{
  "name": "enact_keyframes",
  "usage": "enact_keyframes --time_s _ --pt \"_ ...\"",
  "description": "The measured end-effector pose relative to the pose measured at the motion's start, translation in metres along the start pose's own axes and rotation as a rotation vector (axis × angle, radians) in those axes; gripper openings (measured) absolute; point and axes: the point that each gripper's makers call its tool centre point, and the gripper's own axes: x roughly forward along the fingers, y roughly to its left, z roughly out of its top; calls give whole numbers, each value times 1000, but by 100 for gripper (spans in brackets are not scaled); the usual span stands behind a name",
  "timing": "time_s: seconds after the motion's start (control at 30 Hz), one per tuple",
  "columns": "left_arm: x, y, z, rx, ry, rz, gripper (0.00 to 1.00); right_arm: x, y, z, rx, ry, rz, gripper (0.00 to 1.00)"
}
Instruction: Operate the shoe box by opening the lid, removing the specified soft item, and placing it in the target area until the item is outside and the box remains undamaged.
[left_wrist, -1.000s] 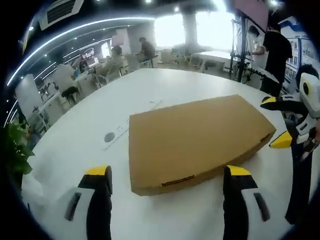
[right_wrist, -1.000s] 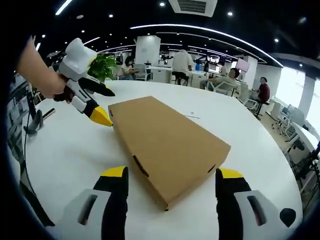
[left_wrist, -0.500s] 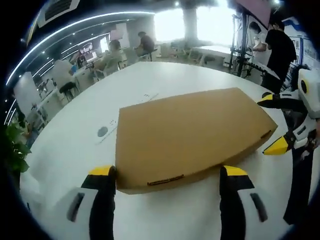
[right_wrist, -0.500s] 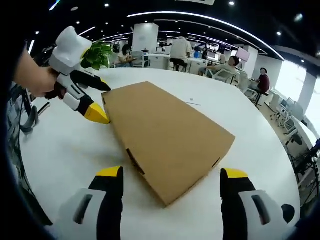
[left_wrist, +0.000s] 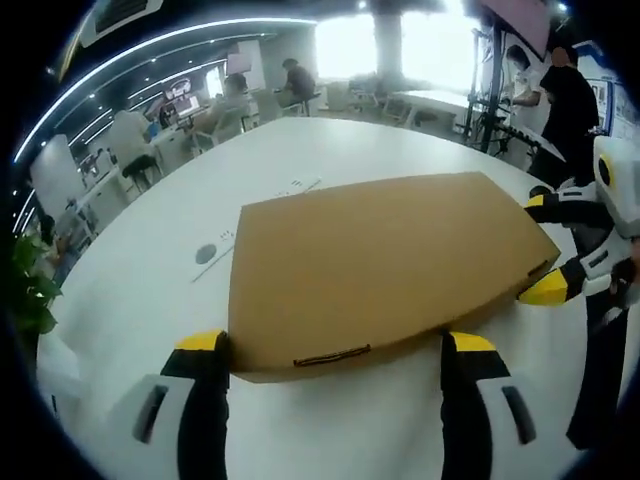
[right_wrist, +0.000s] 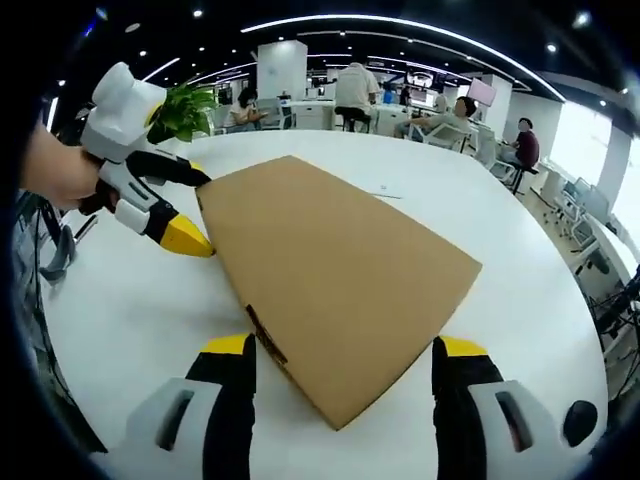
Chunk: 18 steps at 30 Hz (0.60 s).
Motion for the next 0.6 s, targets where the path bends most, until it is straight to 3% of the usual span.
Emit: enact_keyframes --time_s 0.27,0.37,0.6 --pt "0 0 -2 11 8 7 89 -1 2 -2 21 -21 -4 73" --pt "0 0 -1 10 8 8 89 -1 3 -5 86 -15 18 70" --pt "-4 -3 -4 -13 -1 31 89 -3 2 -5 67 -9 32 68"
